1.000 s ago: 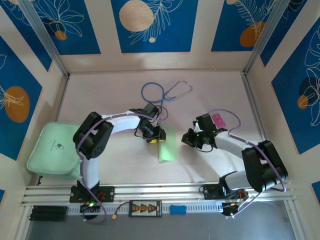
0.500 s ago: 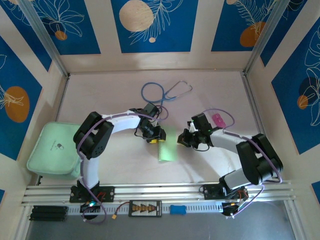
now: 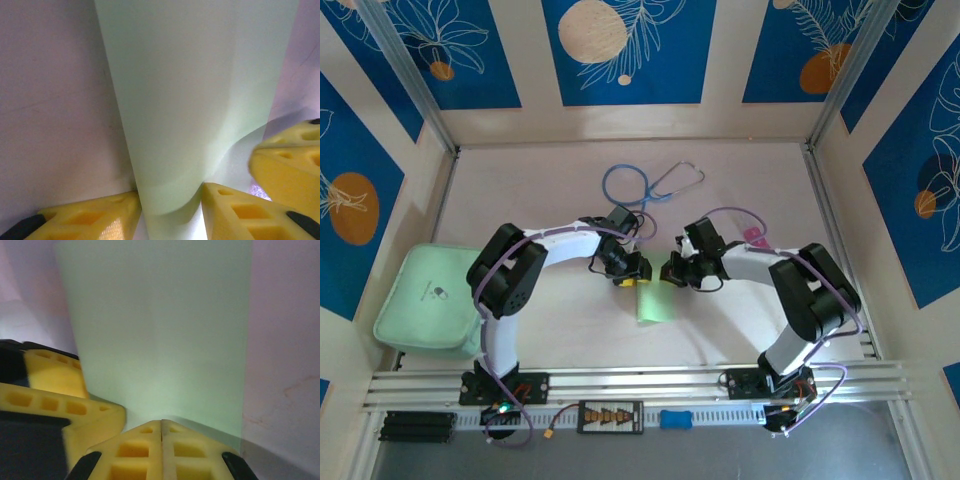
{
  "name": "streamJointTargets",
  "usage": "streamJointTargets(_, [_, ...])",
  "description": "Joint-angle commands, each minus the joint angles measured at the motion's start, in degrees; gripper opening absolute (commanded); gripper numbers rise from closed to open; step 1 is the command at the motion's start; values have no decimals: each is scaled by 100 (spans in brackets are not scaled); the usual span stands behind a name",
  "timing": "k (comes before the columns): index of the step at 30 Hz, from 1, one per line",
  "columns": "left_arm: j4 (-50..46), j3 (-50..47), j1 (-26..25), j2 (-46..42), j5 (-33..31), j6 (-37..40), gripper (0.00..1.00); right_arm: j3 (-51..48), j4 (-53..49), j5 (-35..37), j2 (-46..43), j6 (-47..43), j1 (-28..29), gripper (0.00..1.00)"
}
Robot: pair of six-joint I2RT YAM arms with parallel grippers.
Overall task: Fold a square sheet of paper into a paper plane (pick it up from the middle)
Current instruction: First fold the square sheet of paper in half at the center of the table.
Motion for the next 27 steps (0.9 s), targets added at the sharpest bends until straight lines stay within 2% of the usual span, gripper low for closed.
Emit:
streamJointTargets(1, [59,-309,6,641,-866,199,45,11,-70,-139,243,-131,74,1])
streamJointTargets(8, [138,-339,7,426,-753,150,46,-307,-199,159,549,-415,-37,1])
streamJointTargets(13, [168,-335,53,-242,-732,57,51,-274,-263,29,586,-687,-259,1])
streamJointTargets(19, [899,-773,230,-1081,-215,-218,51,-212,-292,-120,626,-840,-402,1])
streamJointTargets(21, [1285,-950,260,-1233,47,-300,44,-216,-310,-139,649,-860,-423,1])
streamJointTargets(27, [2690,-1389,289,-1159,1062,-797,14,-214,-304,-148,719,-832,-441,1])
